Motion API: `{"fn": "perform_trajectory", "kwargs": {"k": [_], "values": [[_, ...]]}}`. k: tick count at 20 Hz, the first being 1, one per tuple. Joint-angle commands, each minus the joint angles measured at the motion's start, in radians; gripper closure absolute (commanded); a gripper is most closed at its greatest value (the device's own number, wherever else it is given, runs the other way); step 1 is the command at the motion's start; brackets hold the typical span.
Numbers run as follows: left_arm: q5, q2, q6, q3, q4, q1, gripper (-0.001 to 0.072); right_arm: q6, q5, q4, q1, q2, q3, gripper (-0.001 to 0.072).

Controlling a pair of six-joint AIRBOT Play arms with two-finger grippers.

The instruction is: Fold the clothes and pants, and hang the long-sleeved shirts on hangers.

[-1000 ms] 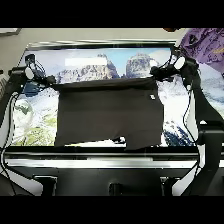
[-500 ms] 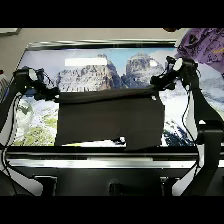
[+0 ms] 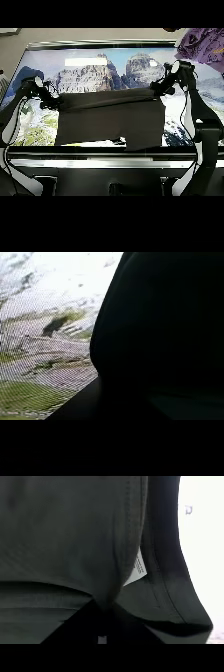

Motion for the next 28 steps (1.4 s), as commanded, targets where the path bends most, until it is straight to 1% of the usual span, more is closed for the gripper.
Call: {"fn": "perform_trajectory", "kwargs": {"k": [1,2,3,4,5,6,7,9,10,12,13,15,17,19,22,24,28], "values": [[0.028,-0.014,-0.002,-0.006,-0.002,-0.001,0.0684,-0.006,0.017,0.0,0.001,-0.034,0.0,0.0676],[0.035,-0.013,-0.003,-0.005,-0.002,-0.001,0.0627,-0.005,0.017,0.0,0.001,-0.04,0.0,0.0667],[0.04,-0.013,-0.01,-0.003,-0.002,-0.001,0.0528,-0.006,0.017,0.003,0.001,-0.043,0.0,0.0594],[0.04,-0.013,-0.01,0.003,-0.002,0.0,0.0398,-0.006,0.016,0.008,0.001,-0.041,0.0,0.0501],[0.038,-0.01,-0.01,0.015,-0.002,0.0,0.0229,-0.006,0.018,0.011,0.001,-0.035,0.0,0.0418],[0.029,-0.004,-0.009,0.036,0.0,0.002,0.0138,-0.008,0.026,0.01,0.001,-0.021,0.0,0.0306],[0.015,0.007,-0.008,0.062,0.004,0.005,0.0134,-0.026,0.033,0.01,0.0,0.001,0.0,0.0261],[-0.018,0.054,0.0,0.116,0.045,0.017,0.0134,-0.065,0.05,0.012,-0.015,0.068,0.0,0.0255],[-0.042,0.087,0.022,0.13,0.065,0.027,0.0134,-0.096,0.067,0.031,-0.034,0.105,0.0,0.0254],[-0.103,0.169,0.077,0.119,0.121,0.051,0.0134,-0.182,0.103,0.159,-0.123,0.183,-0.018,0.0255],[-0.136,0.214,0.087,0.094,0.142,0.072,0.0134,-0.224,0.106,0.224,-0.177,0.23,-0.064,0.0256],[-0.137,0.332,0.08,-0.036,0.138,0.129,0.0135,-0.282,0.103,0.318,-0.301,0.346,-0.248,0.0255],[-0.105,0.471,0.07,-0.232,0.137,0.182,0.0136,-0.349,0.092,0.406,-0.418,0.478,-0.52,0.0255],[-0.073,0.602,0.068,-0.415,0.129,0.217,0.0136,-0.396,0.069,0.426,-0.504,0.603,-0.791,0.0254],[-0.03,0.748,0.058,-0.603,0.118,0.233,0.0136,-0.466,0.014,0.423,-0.549,0.738,-1.096,0.0254],[-0.021,0.797,0.058,-0.668,0.117,0.233,0.0136,-0.488,-0.004,0.426,-0.547,0.769,-1.221,0.0222],[-0.017,0.807,0.058,-0.697,0.117,0.233,0.0136,-0.519,-0.06,0.427,-0.547,0.771,-1.354,0.0222]]}}
